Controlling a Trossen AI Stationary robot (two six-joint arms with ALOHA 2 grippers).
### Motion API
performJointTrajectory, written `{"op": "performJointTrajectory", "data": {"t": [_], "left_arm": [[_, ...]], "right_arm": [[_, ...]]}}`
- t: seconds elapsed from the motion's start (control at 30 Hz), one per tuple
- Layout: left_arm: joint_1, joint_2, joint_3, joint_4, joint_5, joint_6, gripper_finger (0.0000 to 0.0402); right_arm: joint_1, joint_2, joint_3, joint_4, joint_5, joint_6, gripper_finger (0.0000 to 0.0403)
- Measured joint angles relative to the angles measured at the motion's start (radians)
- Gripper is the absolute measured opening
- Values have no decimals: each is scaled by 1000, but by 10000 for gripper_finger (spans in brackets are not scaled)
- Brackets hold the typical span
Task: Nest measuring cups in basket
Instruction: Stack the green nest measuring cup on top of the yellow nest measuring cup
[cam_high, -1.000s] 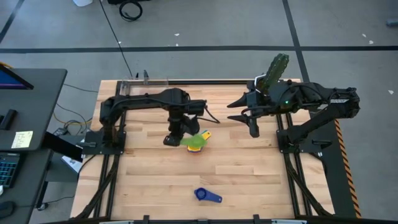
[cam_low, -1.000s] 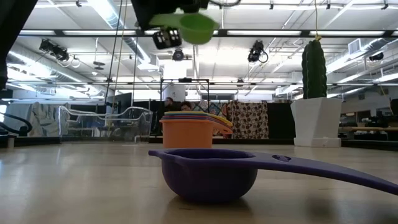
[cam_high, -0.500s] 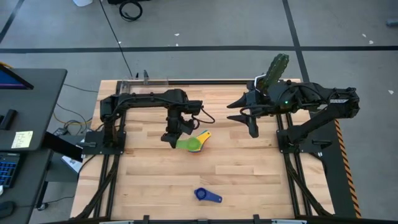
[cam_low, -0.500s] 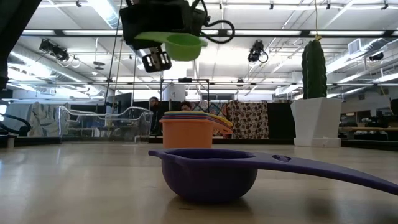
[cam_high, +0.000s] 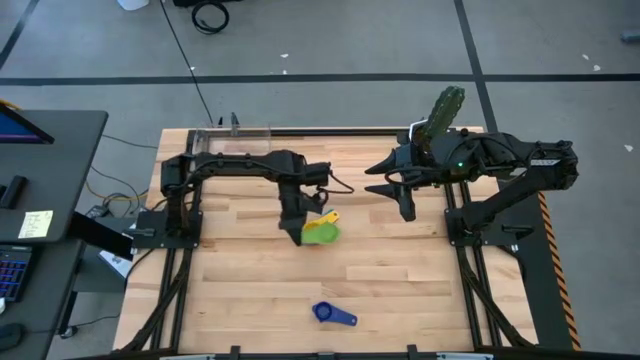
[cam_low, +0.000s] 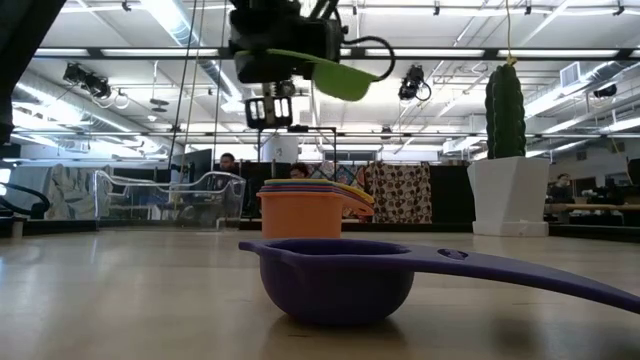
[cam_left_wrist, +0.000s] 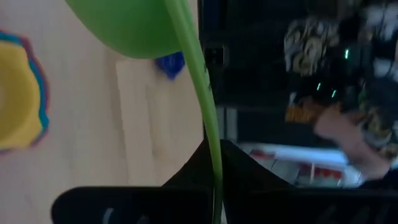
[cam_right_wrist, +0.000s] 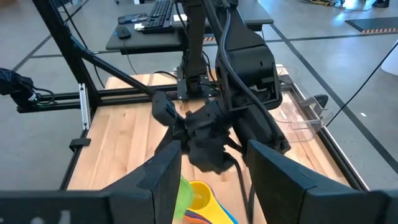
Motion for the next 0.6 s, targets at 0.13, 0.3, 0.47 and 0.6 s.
{"op": "performJointTrajectory", "data": {"t": [0.13, 0.3, 0.47, 0.6], "left_arm": [[2, 0, 0, -154, -152, 152, 10], [10, 14, 0, -224, -303, 330, 10], [43, 12, 0, -147, -300, 332, 10], [78, 12, 0, -155, -268, 324, 10]], "right_arm": [[0, 0, 0, 0, 0, -2, 188], [0, 0, 0, 0, 0, 1, 188], [0, 0, 0, 3, 0, 24, 188], [0, 0, 0, 4, 0, 51, 188]]}}
